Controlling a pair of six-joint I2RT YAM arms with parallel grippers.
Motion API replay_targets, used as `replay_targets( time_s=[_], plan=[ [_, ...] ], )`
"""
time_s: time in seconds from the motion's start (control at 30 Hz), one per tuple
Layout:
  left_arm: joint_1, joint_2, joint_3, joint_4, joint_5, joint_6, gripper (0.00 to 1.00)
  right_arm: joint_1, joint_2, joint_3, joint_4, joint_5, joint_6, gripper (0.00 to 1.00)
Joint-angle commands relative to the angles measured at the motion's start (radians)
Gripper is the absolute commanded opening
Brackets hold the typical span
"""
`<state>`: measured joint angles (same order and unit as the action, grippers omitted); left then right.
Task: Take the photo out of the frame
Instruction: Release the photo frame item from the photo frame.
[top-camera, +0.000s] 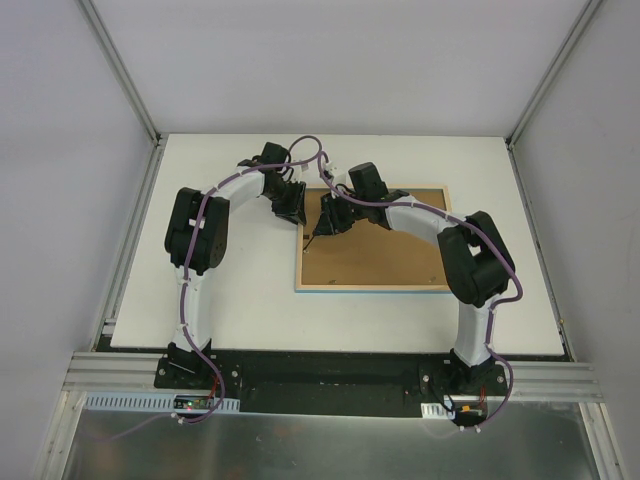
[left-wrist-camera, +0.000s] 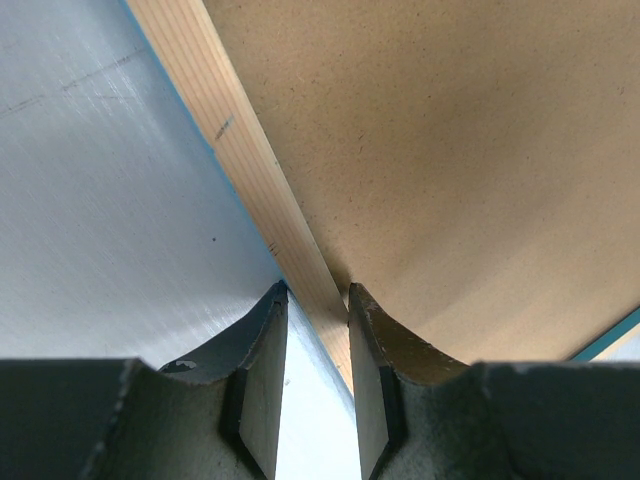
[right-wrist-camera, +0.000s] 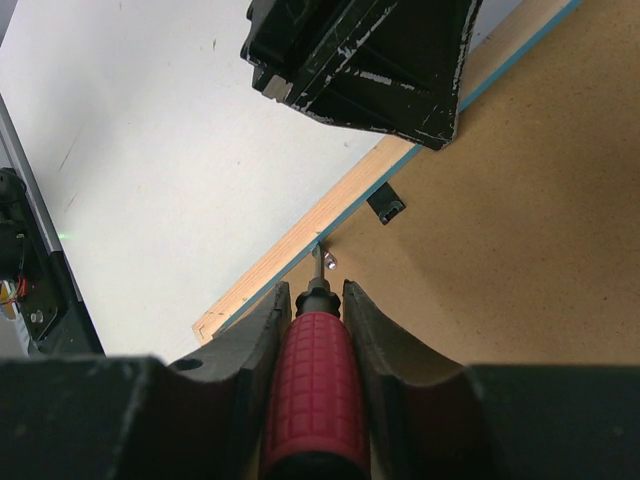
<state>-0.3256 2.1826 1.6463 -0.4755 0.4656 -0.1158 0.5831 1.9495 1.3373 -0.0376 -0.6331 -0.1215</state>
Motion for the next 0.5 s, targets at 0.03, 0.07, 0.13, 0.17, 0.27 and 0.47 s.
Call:
replay_targets(
  time_s=[0.03,0.07,0.13,0.17,0.27,0.47],
  plan=[
    [0.008,0.025,-0.022,-0.017,-0.005,0.013,0.26,0.037,-0.047,0.025,-0.042,-0.089,-0.007,0.01],
    [0.008,0.025,-0.022,-0.017,-0.005,0.010,0.26,0.038,-0.047,0.028,-0.041,-0.091,-0.009,0.01],
    [0.008,0.026,-0.022,-0.015,-0.004,0.011,0.26,0.038,-0.049,0.028,-0.041,-0.102,-0.013,0.01],
    [0.008,0.026,-0.022,-0.015,-0.004,0.011,0.26,0.038,-0.049,0.025,-0.041,-0.106,-0.015,0.01],
    [0.008,0.023,-0.022,-0.015,-0.004,0.011,0.26,0.043,-0.054,0.025,-0.042,-0.117,-0.021,0.01],
    [0.008,0.023,-0.022,-0.017,-0.004,0.008,0.26,0.050,-0.064,0.026,-0.047,-0.106,-0.035,0.01]
  ],
)
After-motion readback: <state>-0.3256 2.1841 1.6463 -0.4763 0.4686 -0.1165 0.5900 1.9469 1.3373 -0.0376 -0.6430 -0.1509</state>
